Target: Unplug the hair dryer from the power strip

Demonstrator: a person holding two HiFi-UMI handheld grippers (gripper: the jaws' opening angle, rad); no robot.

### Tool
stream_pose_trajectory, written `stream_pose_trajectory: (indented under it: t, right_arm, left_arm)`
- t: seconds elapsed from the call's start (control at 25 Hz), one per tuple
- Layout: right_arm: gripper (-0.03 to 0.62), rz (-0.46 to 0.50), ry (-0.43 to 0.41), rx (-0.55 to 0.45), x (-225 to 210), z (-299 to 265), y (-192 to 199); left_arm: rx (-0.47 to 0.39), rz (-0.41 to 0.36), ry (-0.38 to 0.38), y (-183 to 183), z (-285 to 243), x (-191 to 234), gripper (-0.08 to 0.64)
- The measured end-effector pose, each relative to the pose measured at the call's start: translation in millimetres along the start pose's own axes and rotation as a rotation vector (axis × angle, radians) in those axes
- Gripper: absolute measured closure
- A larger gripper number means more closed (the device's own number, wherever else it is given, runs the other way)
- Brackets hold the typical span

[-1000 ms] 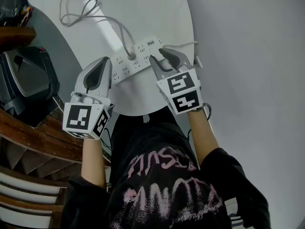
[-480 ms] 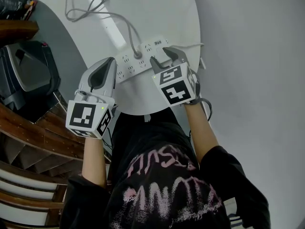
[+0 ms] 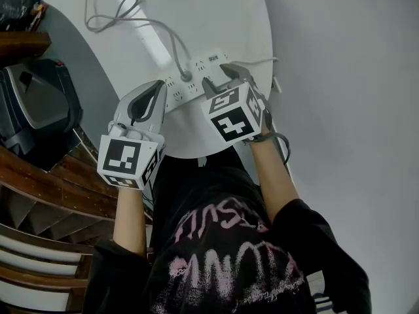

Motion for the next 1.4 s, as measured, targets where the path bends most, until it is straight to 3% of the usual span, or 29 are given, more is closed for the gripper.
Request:
stream_pose_trajectory:
  t: [0.32,0.4,0.68,1.12,1.4]
  right_arm:
    - [0.374,-0.011,-0.005,-0.002,-1,2,-1]
    - [0.374,-0.014,-0.004,-0.009,-1,3,-1]
    - [0.374,-0.013,-0.010,0.003,-1,1,-2]
    - [0.374,-0.013,-0.009,-0.001,-1,-1,-1]
    - [0.376,-0.008,-0.010,0.012,-1,-1,-3]
  left_arm:
    - [0.061,-0.037,0.019,6,-14,-9,0.558]
    - [0.083,-0.059,0.042,10,-21,-11,0.505]
    - [0.167,-0.114,0.081,24,-44,-15,0.446]
    - [0.239,-0.164,0.063,35,-68,-15,0.445]
    - [0.255,-0.199,0.048,36,-73,-17,0.484]
Point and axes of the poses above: the fingertips, and each gripper's own axes: z backward along the fingers, x to its left, y out of its underside, the point moved 5 cm from there along z, backward along the fingers, and after that the axes turned 2 degrees about z, right-handed, at the moved point
